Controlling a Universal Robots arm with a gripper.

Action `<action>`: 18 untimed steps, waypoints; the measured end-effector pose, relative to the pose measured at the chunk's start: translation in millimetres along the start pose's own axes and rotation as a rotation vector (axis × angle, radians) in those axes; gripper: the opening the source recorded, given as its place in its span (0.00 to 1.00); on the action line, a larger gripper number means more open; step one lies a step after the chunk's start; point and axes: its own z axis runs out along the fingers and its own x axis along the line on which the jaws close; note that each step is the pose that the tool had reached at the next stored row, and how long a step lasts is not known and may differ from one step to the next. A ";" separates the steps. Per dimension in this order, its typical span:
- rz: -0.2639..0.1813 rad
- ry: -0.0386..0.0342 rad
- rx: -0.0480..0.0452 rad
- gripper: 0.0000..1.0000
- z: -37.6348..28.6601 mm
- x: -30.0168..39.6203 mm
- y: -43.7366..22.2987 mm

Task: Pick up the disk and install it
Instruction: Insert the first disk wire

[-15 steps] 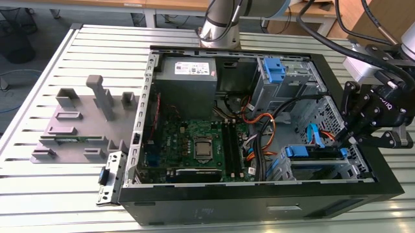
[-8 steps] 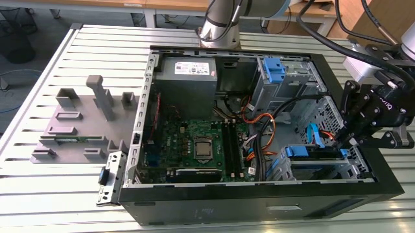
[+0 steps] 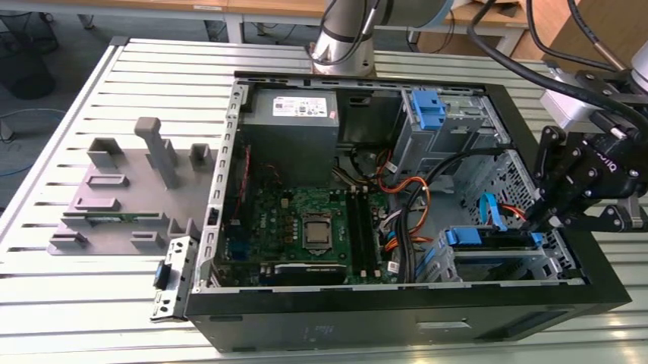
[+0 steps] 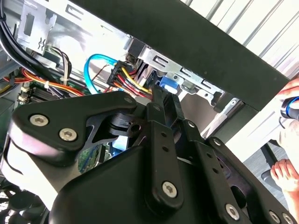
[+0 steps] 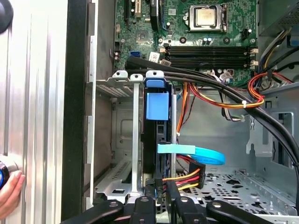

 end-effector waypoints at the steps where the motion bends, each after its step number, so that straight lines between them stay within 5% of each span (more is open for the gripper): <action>1: 0.000 0.0003 0.0000 0.24 0.1 0.0 -0.1; 15: 0.000 0.0006 -0.0002 0.24 0.3 0.0 -0.2; 18: -0.001 0.0007 -0.0205 0.24 0.4 0.0 -0.4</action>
